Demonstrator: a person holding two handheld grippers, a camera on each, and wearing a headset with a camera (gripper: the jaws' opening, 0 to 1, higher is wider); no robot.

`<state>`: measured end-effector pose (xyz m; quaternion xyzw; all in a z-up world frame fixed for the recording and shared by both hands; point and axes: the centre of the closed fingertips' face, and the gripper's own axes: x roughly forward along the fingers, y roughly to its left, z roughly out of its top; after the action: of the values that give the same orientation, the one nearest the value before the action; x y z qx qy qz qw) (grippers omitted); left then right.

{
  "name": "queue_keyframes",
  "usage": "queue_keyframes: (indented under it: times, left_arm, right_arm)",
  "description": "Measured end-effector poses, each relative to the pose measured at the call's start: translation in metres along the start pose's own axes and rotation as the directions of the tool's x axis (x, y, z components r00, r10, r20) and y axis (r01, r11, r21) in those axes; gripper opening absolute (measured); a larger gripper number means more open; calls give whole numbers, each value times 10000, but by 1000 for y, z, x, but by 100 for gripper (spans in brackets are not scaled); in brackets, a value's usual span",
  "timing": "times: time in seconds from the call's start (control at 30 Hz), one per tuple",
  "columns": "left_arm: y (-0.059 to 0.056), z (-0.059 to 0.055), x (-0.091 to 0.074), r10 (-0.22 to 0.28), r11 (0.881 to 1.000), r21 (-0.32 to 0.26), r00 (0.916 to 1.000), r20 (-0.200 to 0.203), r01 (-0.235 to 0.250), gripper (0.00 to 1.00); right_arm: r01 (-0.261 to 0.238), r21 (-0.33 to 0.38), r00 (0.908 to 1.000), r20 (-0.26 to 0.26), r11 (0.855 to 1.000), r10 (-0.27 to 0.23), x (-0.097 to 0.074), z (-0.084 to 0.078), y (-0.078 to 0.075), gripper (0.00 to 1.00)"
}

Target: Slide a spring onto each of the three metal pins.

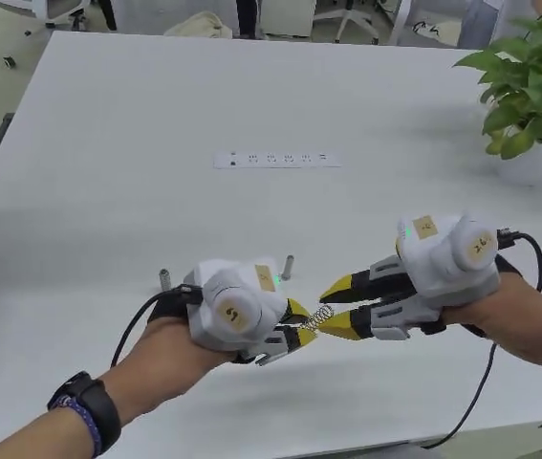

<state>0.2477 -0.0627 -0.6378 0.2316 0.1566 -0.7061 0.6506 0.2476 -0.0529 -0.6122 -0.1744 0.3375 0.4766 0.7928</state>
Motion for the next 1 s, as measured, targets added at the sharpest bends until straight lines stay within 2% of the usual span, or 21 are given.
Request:
queue_keyframes:
  times: [0.1, 0.27, 0.47, 0.53, 0.77, 0.93, 1.0]
  left_arm:
    - [-1, 1, 1, -43, 10000, 24, 10000, 16, 43, 2]
    - [-2, 3, 4, -135, 9999, 34, 9999, 48, 135, 2]
    - [-6, 5, 8, -301, 9994, 146, 9995, 45, 300, 2]
    - [-8, 6, 8, -379, 9990, 218, 9993, 10, 379, 2]
    - [-12, 5, 9, -581, 9972, 470, 9982, -126, 586, 2]
    - [-12, 4, 9, -654, 9962, 562, 9977, -196, 664, 2]
    - [-12, 3, 9, -686, 9959, 573, 9973, -250, 699, 2]
  right_arm:
    - [-98, -416, 9992, -397, 9991, 82, -1, -3, -1, 22]
    - [-193, -741, 9974, -700, 9971, 141, -1, -4, -3, 23]
    - [-593, -1399, 9910, -1275, 9884, 414, 1, -7, 2, 21]
    - [-754, -1691, 9891, -1376, 9827, 522, 2, -8, 4, 19]
    - [-1176, -1975, 9800, -1818, 9732, 815, 6, -15, 10, 18]
    - [-1403, -2298, 9775, -1868, 9631, 978, 10, -16, 13, 9]
    - [-1436, -2322, 9766, -1907, 9620, 997, 11, -17, 13, 9]
